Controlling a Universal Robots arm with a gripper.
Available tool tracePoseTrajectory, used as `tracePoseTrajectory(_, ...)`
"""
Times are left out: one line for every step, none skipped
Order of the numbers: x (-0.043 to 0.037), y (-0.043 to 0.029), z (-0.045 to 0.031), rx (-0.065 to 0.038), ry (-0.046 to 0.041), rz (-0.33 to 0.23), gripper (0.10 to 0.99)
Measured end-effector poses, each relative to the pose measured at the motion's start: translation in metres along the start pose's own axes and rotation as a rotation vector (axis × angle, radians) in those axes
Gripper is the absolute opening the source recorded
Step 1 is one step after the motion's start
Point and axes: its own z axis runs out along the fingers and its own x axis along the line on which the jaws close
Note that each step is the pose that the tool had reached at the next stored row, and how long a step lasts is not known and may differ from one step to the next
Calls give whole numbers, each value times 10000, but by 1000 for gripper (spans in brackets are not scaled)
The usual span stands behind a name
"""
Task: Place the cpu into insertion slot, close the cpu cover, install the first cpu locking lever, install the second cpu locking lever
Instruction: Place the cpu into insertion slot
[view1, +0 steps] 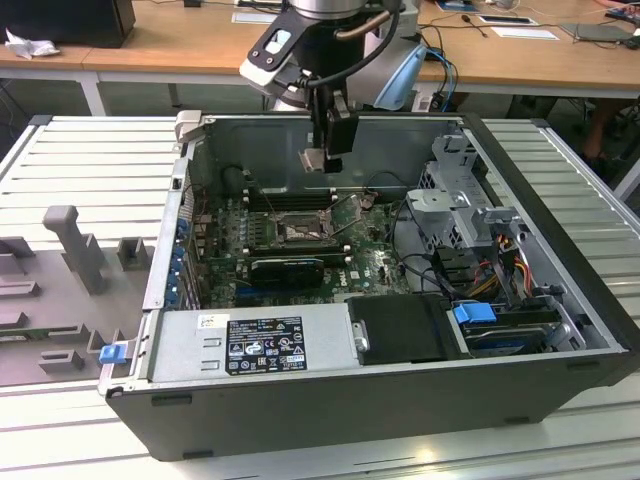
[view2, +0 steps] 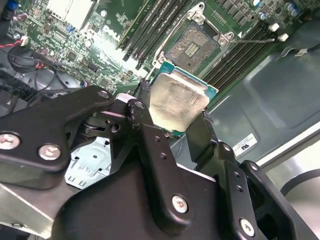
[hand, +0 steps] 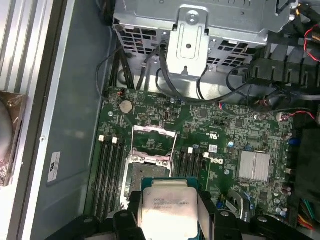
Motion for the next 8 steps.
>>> tracePoseTrajectory(-1, -3, 32, 0, -1, 3, 529)
tracePoseTrajectory(-1, -6, 67, -1, -1, 5, 529)
tracePoseTrajectory(-2, -7, 88, -1, -1, 6, 529)
tracePoseTrajectory(-2, -9, 106, 0, -2, 9, 529)
tracePoseTrajectory(-2, -11, 125, 0, -2, 13, 529)
tracePoseTrajectory(-2, -13, 152, -1, -2, 18, 529)
tracePoseTrajectory(-3, -17, 199, -1, -1, 25, 529)
tracePoseTrajectory(-4, -19, 220, -1, -3, 28, 529)
